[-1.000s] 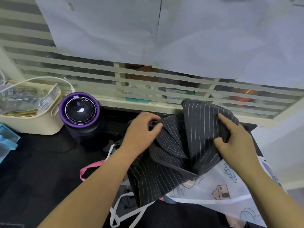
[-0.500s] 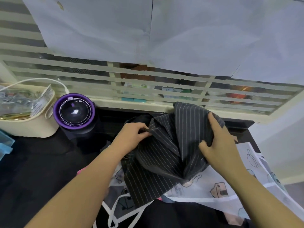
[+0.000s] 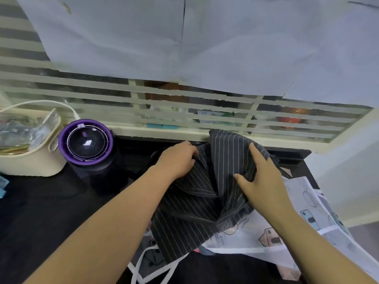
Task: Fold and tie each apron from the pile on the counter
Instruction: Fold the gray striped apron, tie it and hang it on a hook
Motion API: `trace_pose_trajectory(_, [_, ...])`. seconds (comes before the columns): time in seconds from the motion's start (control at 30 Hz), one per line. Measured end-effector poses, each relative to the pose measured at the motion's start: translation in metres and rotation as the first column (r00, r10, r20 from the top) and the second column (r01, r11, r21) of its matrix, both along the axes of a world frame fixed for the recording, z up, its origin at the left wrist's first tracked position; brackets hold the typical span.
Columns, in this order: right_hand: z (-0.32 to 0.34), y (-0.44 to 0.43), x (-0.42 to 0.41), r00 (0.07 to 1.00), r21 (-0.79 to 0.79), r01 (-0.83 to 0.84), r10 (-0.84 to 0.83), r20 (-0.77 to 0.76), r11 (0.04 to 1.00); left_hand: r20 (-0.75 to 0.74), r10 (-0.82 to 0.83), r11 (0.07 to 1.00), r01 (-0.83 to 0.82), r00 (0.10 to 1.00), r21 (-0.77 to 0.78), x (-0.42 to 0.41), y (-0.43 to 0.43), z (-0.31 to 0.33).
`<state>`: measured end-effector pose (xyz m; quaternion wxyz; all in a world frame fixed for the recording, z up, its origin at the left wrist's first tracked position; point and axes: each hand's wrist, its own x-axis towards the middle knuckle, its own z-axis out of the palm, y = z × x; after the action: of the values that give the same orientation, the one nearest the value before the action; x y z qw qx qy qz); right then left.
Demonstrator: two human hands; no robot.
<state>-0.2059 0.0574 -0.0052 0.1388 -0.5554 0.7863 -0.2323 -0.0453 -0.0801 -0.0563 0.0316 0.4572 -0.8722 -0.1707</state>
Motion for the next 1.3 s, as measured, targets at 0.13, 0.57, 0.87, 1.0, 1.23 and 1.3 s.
trace_pose_trajectory(0.13, [0.003, 0.005, -0.006, 0.999, -0.041, 0.035, -0.035, 0.000, 0.999, 0.317, -0.134, 0.991, 0.128, 0.939, 0.038, -0.018, -0.013, -0.037])
trace_pose_trajectory(0.57, [0.014, 0.028, -0.037, 0.973, -0.178, 0.207, -0.222, -0.069, 0.962, -0.286, 0.219, 0.976, -0.204, 0.933, 0.082, -0.025, -0.021, -0.034])
trace_pose_trajectory(0.87, [0.029, 0.037, -0.028, 0.983, -0.103, 0.102, -0.116, -0.145, 0.989, -0.092, -0.194, 0.935, 0.213, 0.977, 0.284, -0.030, 0.028, -0.022])
trace_pose_trajectory(1.0, [0.020, 0.044, -0.023, 0.981, 0.064, 0.080, -0.067, -0.182, 0.995, 0.190, -0.315, 0.925, 0.255, 0.930, 0.283, -0.031, 0.054, -0.044])
trace_pose_trajectory(1.23, [0.013, 0.048, -0.028, 0.975, 0.122, 0.073, -0.045, -0.216, 0.990, -0.402, 0.165, 0.844, 0.082, 0.901, 0.530, -0.019, 0.039, -0.011])
trace_pose_trajectory(1.3, [0.014, 0.048, -0.033, 0.975, 0.105, 0.089, -0.066, -0.210, 0.990, -0.557, 0.337, 0.754, 0.137, 0.759, 0.642, -0.014, 0.031, 0.004])
